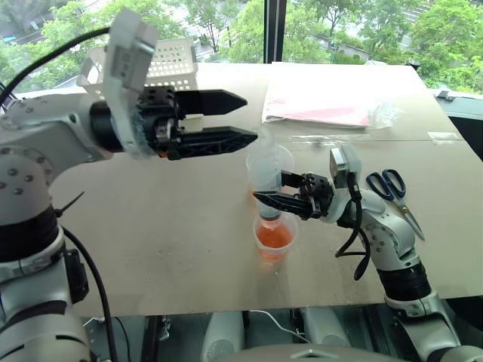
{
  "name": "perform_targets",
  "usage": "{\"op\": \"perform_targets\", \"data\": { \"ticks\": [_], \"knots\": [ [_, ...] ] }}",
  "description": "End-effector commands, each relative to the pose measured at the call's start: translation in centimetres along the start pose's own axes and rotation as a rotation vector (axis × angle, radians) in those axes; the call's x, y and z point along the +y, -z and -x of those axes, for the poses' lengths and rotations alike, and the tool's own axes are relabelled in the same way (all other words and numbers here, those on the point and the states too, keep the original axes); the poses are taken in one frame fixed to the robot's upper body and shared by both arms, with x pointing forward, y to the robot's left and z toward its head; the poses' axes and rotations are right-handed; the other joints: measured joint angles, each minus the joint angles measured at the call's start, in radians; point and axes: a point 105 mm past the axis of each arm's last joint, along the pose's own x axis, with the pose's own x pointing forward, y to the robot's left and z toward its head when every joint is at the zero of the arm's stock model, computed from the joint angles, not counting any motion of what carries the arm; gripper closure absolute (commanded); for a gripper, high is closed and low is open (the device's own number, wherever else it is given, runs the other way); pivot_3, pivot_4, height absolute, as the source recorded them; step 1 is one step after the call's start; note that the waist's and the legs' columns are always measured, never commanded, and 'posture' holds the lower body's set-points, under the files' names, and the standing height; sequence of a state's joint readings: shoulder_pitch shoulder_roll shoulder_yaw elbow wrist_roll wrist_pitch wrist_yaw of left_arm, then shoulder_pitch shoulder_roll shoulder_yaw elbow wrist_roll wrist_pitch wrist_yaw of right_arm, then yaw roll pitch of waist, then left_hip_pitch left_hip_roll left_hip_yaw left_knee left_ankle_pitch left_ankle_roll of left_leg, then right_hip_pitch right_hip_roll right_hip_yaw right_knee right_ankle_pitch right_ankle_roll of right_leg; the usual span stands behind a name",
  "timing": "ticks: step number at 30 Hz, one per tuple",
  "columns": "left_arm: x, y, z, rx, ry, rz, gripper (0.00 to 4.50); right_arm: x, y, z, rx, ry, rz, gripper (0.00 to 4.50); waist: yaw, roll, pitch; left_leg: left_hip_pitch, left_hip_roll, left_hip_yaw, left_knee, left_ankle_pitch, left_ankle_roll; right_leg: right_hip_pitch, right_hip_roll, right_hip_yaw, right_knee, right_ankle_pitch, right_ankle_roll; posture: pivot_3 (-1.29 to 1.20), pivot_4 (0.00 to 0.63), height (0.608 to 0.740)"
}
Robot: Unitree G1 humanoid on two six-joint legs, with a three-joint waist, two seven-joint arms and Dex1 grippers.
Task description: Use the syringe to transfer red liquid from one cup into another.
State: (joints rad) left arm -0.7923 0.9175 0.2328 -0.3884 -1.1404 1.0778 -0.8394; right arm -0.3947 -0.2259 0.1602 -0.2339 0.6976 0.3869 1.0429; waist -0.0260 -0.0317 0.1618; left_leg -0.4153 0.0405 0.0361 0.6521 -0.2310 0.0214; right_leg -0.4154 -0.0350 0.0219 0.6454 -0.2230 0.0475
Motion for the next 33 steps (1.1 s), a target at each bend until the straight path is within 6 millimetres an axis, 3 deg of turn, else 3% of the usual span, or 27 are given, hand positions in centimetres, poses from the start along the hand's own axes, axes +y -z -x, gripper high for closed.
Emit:
{"op": "perform_targets", "data": {
  "ticks": [1,10,17,18,26,33],
  "knots": [
    [0.0,0.1,-0.4,0.015,-0.051,-0.084,0.96,1.0,-1.4,-0.4,-0.037,-0.035,0.046,3.06,0.002,0.000,0.000,0.000,0.000,0.000,0.000,0.000,0.000,0.000,0.000,0.000,0.000,0.000,0.000,0.00,0.150,0.740],
    [0.2,0.2,-1.1,0.006,-0.077,-0.115,0.96,1.1,-1.5,-0.6,-0.030,-0.045,0.047,3.06,0.013,0.000,0.000,0.000,0.000,0.004,0.000,0.000,0.000,0.000,0.000,0.000,0.000,0.000,0.000,0.00,0.150,0.740],
    [-0.8,-0.4,-1.9,-0.012,0.006,-0.148,4.13,1.2,-1.3,-1.0,-0.021,-0.053,0.045,3.06,0.013,0.000,0.000,0.000,0.000,0.006,0.000,0.000,0.000,0.000,0.000,0.000,0.000,0.000,0.000,0.00,0.150,0.740],
    [-0.9,-0.4,-2.0,-0.013,0.016,-0.149,4.40,1.2,-1.3,-1.0,-0.021,-0.054,0.045,3.06,0.012,0.000,0.000,0.000,0.000,0.006,0.000,0.000,0.000,0.000,0.000,0.000,0.000,0.000,0.000,0.00,0.150,0.740],
    [-1.3,0.2,-2.0,0.002,0.065,-0.169,4.50,1.1,-1.9,-1.0,-0.021,-0.055,0.062,3.06,0.013,0.000,0.000,0.000,0.000,0.007,0.000,0.000,0.000,0.000,0.000,0.000,0.000,0.000,0.000,0.00,0.150,0.740],
    [-1.9,2.0,-2.7,0.018,0.112,-0.147,4.50,1.2,-2.7,-0.6,-0.017,-0.048,0.082,3.06,0.013,0.000,0.000,0.000,0.000,0.007,0.000,0.000,0.000,0.000,0.000,0.001,0.000,0.000,0.000,0.00,0.150,0.740]
  ]
}}
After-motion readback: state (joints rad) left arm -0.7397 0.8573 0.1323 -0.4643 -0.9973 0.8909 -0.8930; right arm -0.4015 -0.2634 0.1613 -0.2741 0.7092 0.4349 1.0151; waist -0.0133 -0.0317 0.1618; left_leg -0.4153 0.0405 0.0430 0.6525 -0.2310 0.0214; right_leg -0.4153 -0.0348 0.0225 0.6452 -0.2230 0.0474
